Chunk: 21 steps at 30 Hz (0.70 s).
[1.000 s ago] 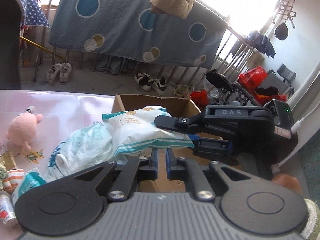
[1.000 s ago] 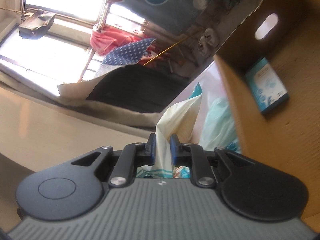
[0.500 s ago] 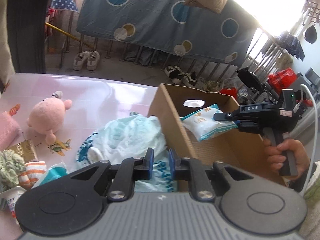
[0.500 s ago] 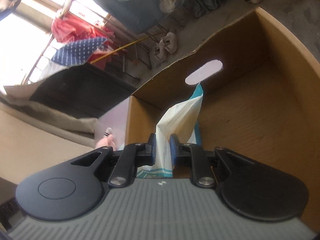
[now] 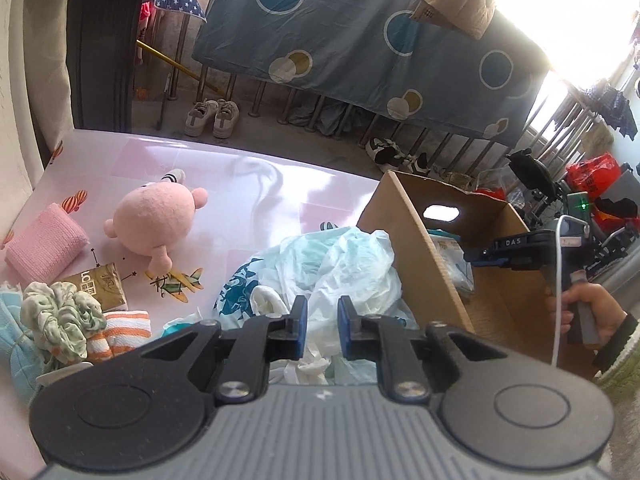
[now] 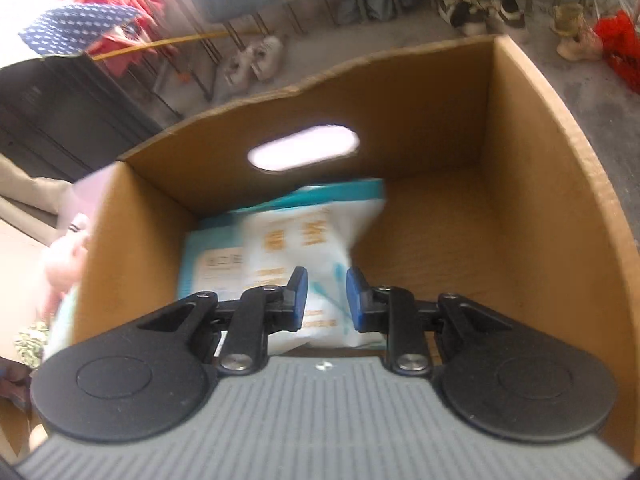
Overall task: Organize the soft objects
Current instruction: 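Carry the white wipes pack with the right gripper into the cardboard box, then reach the right gripper to the pink knitted cloth and grasp it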
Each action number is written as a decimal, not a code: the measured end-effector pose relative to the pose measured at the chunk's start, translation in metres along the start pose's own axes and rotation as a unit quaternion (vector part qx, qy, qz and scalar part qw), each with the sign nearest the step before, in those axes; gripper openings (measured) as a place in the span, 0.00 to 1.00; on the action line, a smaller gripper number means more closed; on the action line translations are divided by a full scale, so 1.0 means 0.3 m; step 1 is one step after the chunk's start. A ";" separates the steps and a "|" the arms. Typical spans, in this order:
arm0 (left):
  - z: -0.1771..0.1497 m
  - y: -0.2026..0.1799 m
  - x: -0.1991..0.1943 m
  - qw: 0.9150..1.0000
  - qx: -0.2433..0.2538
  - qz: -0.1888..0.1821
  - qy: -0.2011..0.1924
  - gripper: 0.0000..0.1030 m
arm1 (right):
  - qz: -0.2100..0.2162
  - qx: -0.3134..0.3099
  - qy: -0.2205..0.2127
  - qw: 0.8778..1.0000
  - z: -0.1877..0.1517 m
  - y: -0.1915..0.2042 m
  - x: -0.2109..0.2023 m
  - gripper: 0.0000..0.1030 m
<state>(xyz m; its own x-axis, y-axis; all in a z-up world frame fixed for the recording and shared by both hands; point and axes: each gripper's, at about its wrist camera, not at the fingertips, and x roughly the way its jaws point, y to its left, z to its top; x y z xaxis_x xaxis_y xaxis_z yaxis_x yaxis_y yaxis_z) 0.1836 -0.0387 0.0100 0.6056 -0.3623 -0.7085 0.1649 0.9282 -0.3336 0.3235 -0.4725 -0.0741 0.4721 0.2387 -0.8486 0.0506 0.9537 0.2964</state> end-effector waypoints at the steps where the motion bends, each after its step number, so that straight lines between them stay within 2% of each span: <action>1: -0.005 0.000 -0.001 1.000 0.002 0.001 -0.001 0.15 | 0.008 -0.008 -0.008 1.000 -0.007 0.022 -0.012 0.21; 4: -0.018 0.005 -0.005 1.000 0.002 0.003 0.000 0.20 | 0.034 -0.049 -0.031 0.998 -0.027 0.095 -0.040 0.20; 7: -0.029 0.015 -0.009 1.000 0.001 0.011 -0.001 0.24 | 0.017 -0.073 -0.038 0.996 -0.014 0.136 -0.004 0.20; 11: -0.040 0.044 -0.031 1.000 0.005 0.026 -0.007 0.32 | -0.007 -0.012 0.007 1.000 -0.004 0.095 0.112 0.18; 16: -0.058 0.088 -0.085 0.997 0.022 0.062 -0.031 0.41 | 0.038 0.029 -0.020 0.999 -0.006 0.089 0.073 0.20; 21: -0.109 0.123 -0.154 0.989 0.050 0.122 -0.063 0.50 | 0.072 0.047 -0.045 0.995 -0.009 0.132 -0.038 0.21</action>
<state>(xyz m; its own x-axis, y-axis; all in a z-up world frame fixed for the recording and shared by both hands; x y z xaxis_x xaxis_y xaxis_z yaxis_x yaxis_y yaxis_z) 0.1364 0.0094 0.0102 0.7279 -0.1190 -0.6753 0.0750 0.9927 -0.0940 0.3178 -0.4370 -0.0540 0.5577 0.3508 -0.7522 0.0565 0.8881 0.4561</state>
